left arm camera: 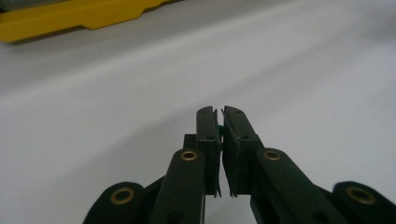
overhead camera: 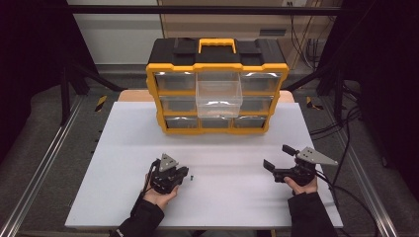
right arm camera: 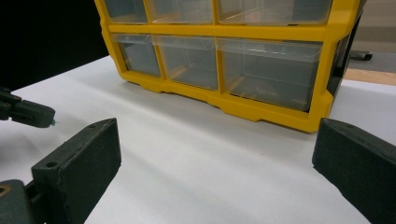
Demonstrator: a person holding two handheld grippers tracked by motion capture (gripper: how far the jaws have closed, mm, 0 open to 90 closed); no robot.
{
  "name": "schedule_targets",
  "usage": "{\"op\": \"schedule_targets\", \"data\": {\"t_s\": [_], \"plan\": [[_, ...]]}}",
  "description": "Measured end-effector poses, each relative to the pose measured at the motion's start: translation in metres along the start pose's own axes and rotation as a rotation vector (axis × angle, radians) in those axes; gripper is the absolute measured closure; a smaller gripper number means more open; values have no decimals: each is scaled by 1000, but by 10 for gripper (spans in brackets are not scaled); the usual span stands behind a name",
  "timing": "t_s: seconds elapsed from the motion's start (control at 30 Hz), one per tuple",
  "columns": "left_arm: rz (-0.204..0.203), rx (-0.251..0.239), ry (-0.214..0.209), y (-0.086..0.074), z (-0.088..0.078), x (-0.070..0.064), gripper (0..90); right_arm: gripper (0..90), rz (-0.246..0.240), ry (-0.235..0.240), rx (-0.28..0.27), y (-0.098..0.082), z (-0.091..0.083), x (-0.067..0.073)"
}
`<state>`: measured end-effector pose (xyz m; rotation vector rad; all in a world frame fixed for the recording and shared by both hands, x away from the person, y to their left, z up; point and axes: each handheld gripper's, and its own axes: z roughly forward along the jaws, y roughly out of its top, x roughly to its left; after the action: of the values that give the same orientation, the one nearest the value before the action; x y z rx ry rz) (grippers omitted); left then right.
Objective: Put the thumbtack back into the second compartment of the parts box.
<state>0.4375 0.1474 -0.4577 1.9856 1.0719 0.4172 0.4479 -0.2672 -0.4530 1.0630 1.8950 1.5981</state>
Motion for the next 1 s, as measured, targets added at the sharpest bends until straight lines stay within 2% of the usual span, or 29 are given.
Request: {"op": "schedule_targets", "data": {"t_s": [0.5,0.83,1.0], "plan": [[0,-87,-45,28,-36,12,850,14,-2,-2,9,0,0,0],[19,-181,-72,65,-71,15,850,14,-4,-4,11,0,0,1],[51,-232,-59,88,-88,15,850,13,-5,-3,10,0,0,1]]}}
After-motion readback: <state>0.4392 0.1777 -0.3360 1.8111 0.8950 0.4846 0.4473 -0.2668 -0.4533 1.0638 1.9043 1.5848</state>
